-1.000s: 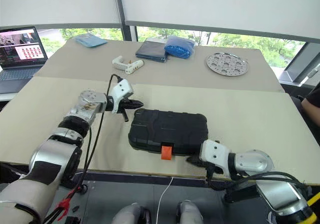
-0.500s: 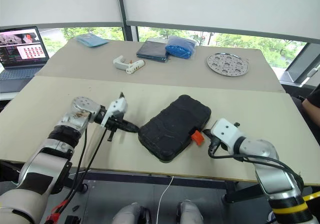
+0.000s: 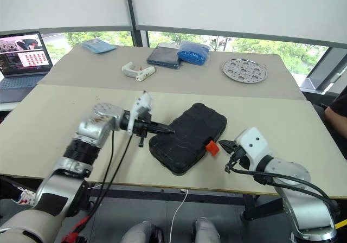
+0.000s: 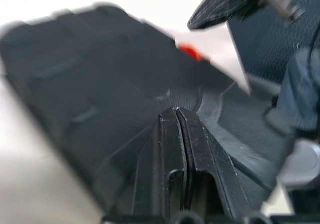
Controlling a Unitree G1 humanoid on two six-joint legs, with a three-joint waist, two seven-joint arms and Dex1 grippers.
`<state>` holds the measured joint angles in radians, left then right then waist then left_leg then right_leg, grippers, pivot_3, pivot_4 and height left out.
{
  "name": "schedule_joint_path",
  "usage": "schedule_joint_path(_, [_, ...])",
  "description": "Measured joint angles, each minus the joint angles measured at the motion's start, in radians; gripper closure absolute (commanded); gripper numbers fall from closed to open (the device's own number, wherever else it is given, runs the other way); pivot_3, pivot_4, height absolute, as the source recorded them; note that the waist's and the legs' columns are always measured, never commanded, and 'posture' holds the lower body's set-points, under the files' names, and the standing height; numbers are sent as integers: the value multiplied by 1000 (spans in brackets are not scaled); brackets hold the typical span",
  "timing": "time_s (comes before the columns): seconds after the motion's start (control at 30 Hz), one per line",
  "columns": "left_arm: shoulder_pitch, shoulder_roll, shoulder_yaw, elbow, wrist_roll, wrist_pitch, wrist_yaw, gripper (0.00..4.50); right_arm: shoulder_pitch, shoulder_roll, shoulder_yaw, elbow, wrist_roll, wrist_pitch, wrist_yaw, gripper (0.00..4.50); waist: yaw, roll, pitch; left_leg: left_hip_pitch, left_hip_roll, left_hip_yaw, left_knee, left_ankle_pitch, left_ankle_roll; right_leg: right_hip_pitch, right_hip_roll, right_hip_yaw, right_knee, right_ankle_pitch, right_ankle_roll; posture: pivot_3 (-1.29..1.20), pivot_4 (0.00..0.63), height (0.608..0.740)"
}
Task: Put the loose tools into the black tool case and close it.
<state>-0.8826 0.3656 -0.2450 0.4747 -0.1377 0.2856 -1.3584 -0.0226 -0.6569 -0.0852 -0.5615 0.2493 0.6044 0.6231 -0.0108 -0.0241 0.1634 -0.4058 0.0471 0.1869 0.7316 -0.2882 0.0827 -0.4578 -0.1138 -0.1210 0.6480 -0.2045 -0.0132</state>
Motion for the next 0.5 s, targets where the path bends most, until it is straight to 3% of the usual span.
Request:
schedule_joint_path(0.13, [0, -2, -29, -2, 31, -88, 15, 4427, 1, 5, 43, 27, -21, 5, -18, 4500, 0, 2, -1, 0, 0, 0, 0, 0, 0, 0, 0, 0, 0, 0, 0, 0, 150, 718])
schedule_joint_path(0.5, [0, -1, -39, -2, 35, -115, 15, 4427, 9, 43, 66, 50, -27, 4, -33, 4500, 0, 2, -1, 0, 0, 0, 0, 0, 0, 0, 0, 0, 0, 0, 0, 0, 150, 718])
